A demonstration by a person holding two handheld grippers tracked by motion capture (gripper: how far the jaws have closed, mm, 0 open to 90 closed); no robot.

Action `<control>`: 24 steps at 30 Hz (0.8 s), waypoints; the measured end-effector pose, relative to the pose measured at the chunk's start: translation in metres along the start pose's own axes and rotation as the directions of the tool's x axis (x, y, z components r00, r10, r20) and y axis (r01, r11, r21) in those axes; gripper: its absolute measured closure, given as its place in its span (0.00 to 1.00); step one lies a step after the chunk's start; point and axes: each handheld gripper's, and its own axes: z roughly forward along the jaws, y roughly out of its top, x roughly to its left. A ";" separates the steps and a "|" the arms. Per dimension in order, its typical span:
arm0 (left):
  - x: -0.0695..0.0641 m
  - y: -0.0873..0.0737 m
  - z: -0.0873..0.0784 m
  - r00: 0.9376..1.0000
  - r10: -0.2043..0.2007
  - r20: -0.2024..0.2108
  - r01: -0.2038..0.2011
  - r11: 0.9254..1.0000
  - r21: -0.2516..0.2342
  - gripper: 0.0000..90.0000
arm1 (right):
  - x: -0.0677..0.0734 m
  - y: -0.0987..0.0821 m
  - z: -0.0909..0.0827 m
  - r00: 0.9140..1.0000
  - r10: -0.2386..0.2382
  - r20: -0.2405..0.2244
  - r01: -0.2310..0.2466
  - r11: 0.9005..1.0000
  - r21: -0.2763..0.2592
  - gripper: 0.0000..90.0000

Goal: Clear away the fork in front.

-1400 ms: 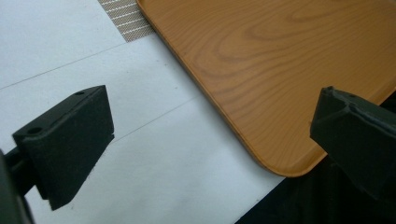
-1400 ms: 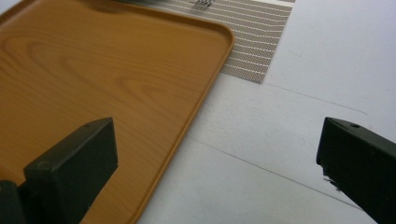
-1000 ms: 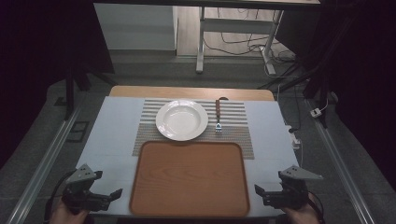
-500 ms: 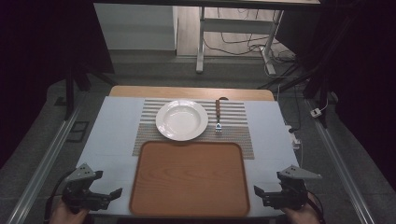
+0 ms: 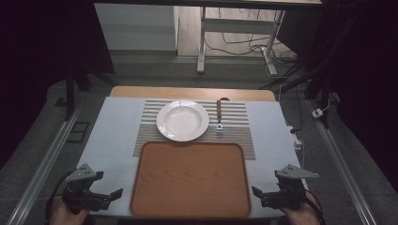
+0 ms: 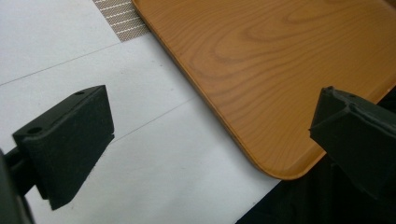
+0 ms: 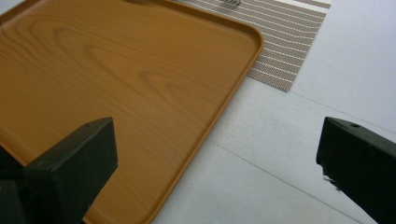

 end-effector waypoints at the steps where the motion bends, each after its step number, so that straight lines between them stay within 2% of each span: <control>1: 0.000 0.000 0.000 1.000 -0.004 0.001 0.004 1.000 -0.003 0.00 | 0.000 0.001 0.000 1.000 -0.003 -0.003 0.003 1.000 0.005 0.00; 5: 0.000 0.000 0.000 1.000 -0.007 0.001 0.007 1.000 -0.002 0.00 | 0.000 0.003 0.003 1.000 -0.019 -0.008 0.019 1.000 0.018 0.00; 12: 0.001 0.000 0.000 1.000 -0.010 0.002 0.010 1.000 -0.004 0.00 | 0.003 0.008 0.008 1.000 -0.016 -0.020 0.017 0.999 0.036 0.01; 23: 0.001 0.000 0.000 1.000 -0.015 0.001 0.015 1.000 -0.002 0.00 | 0.014 0.016 0.023 0.996 -0.092 -0.007 0.092 0.992 0.084 0.01; 24: 0.001 0.000 0.000 1.000 -0.015 0.001 0.015 1.000 -0.001 0.00 | 0.017 0.017 0.026 0.994 -0.113 -0.001 0.113 0.989 0.097 0.01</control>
